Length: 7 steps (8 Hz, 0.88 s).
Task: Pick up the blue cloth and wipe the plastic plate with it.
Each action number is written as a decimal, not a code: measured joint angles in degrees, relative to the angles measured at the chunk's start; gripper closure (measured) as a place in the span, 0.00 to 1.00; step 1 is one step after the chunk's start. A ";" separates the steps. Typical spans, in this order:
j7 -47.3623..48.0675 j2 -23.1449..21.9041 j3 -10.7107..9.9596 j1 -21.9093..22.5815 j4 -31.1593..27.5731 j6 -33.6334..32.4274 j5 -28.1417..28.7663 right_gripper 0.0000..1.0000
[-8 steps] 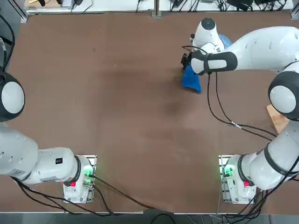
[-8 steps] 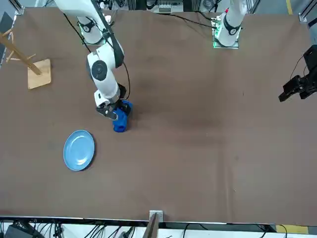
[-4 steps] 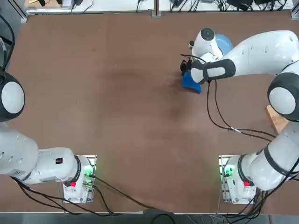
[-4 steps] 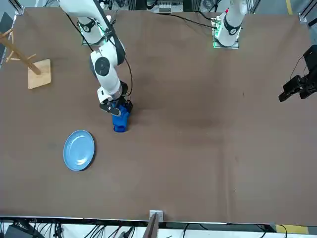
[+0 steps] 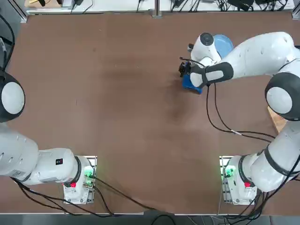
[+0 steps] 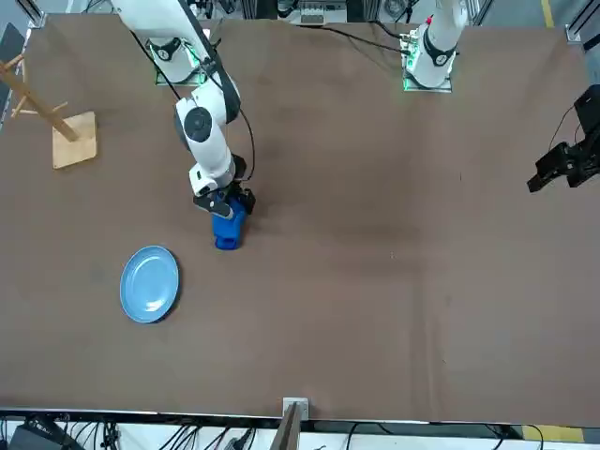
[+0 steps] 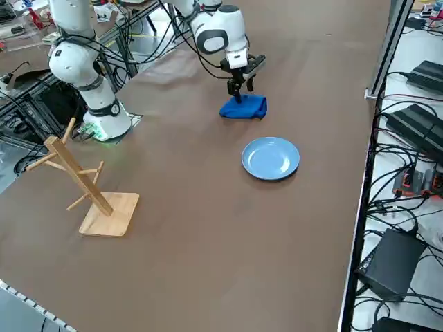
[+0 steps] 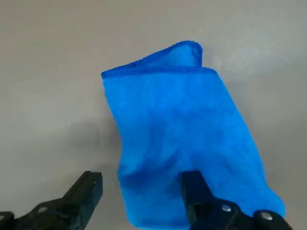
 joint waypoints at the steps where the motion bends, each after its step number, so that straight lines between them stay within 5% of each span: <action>1: 0.00 0.68 -0.53 0.00 0.00 0.45 -0.14 0.00; 7: 0.00 3.73 -2.35 -0.08 0.04 2.71 -2.75 0.01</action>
